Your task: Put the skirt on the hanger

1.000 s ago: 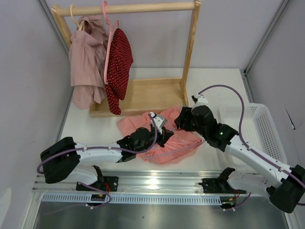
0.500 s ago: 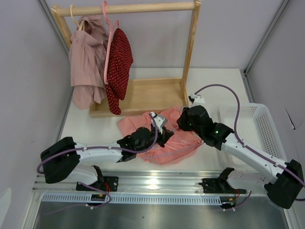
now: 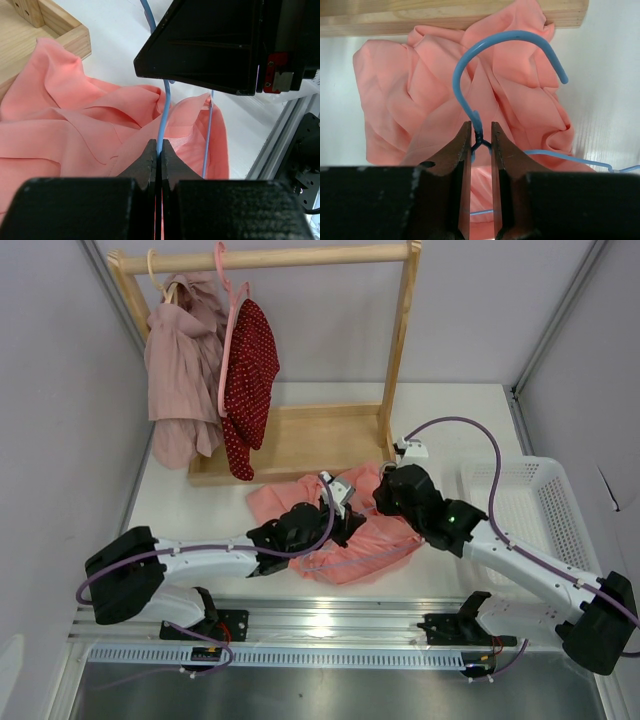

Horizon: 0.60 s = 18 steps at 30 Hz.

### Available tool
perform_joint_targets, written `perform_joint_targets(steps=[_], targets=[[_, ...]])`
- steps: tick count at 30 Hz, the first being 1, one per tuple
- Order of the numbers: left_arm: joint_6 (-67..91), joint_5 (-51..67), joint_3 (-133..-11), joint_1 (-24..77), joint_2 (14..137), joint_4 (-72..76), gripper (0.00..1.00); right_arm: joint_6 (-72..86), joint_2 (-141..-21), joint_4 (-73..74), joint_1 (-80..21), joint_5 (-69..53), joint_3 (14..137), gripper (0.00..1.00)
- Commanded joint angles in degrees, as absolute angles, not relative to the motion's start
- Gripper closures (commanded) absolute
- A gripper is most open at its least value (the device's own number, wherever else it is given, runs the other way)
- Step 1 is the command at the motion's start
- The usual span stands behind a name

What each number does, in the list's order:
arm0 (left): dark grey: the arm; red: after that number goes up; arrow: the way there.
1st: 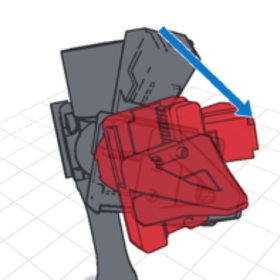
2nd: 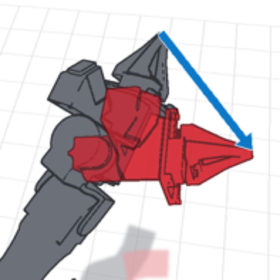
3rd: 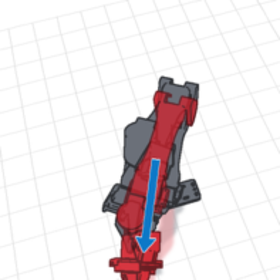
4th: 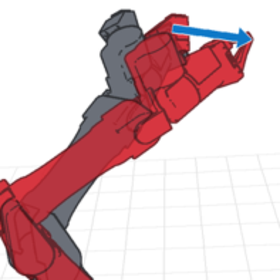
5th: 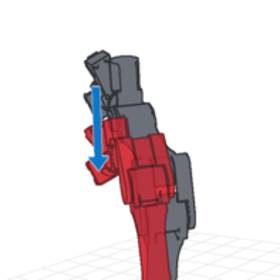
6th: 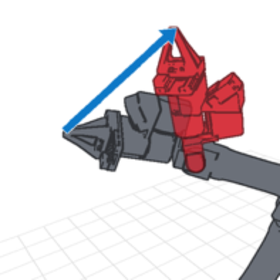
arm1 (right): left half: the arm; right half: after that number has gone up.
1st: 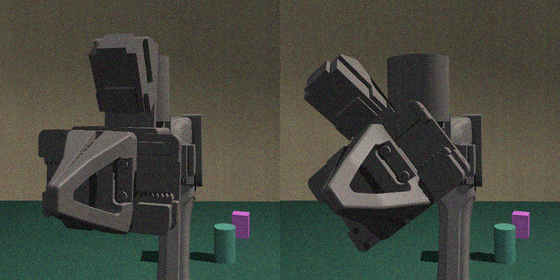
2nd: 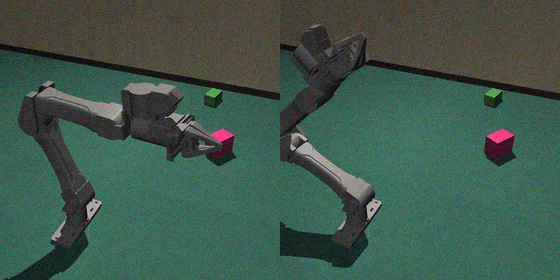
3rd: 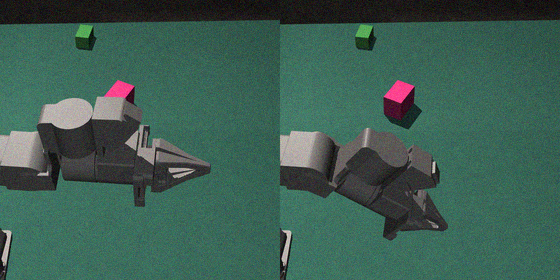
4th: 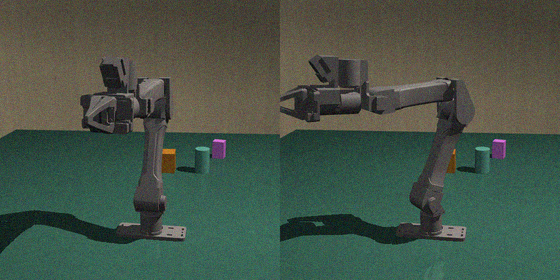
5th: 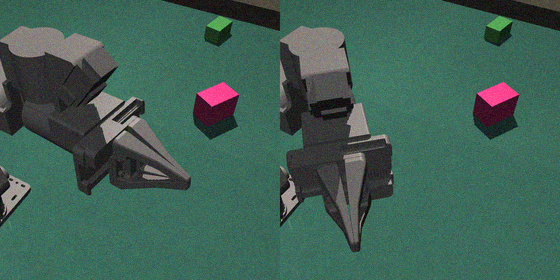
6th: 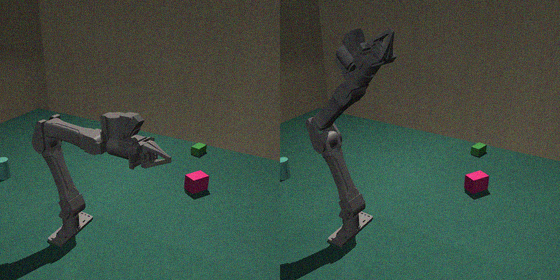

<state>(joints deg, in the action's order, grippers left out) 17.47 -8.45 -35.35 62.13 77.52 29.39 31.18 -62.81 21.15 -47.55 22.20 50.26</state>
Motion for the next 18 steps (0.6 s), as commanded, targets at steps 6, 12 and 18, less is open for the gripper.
perform_joint_targets(steps=[6, 12, 18], targets=[[17.4, -11.4, -40.1, 62.3, 74.8, 24.2, 0.83, 29.0, -60.8, 20.4, -49.4, 24.9, 52.5, 1.0], [16.8, -12.7, -42.1, 62.2, 72.1, 17.8, 0.68, 29.1, -59.8, 20.5, -50.5, 25.7, 51.3, 1.0], [16.4, -12.7, -42.5, 62.2, 67.3, 12.9, 0.52, 29.0, -59.2, 20.4, -51.1, 26.1, 50.5, 1.0]])
